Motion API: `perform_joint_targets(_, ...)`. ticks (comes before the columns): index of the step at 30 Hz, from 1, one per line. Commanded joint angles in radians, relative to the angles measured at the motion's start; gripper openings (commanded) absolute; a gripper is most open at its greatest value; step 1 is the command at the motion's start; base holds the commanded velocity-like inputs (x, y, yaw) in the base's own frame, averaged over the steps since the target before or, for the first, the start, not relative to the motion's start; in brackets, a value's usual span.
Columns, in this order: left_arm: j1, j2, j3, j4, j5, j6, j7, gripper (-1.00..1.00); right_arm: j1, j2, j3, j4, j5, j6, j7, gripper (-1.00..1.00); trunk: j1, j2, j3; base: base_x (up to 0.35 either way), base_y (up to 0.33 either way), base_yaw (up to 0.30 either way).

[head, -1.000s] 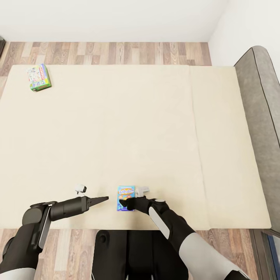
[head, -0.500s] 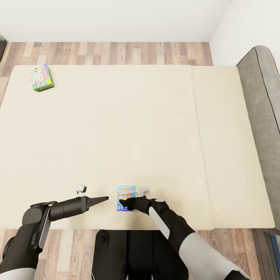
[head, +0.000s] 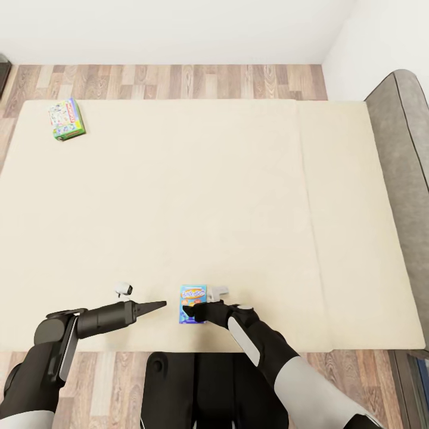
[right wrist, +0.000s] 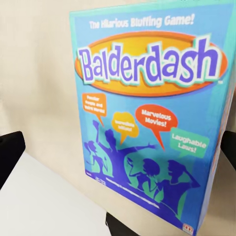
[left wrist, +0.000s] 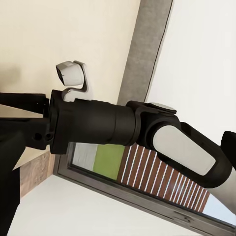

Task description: Put all the toys in the child's room - the three board games (two on the bed and one on the table), the two jigsaw puzzles on the table, and the tennis ball on the table - inside the toy box on the table in the child's room.

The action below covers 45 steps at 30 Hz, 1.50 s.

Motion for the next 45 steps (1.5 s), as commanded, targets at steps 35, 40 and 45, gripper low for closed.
perform_joint_targets(35,0.000,-0.001,0.000,0.000,-0.002,0.010,-0.004,1.00,0.000,0.000,0.000,-0.001,-0.003,0.004,0.001,1.00,0.001,-0.001,-0.001,0.000,0.051,0.000)
perform_joint_targets(40,0.000,-0.001,0.000,0.000,-0.002,0.010,-0.004,1.00,0.000,0.000,0.000,-0.001,-0.003,0.004,0.001,1.00,0.001,-0.001,-0.001,0.000,0.080,0.000)
perform_joint_targets(45,0.000,-0.001,0.000,0.000,-0.002,0.010,-0.004,1.00,0.000,0.000,0.000,-0.001,-0.003,0.004,0.001,1.00,0.001,-0.001,-0.001,0.000,0.025,0.000)
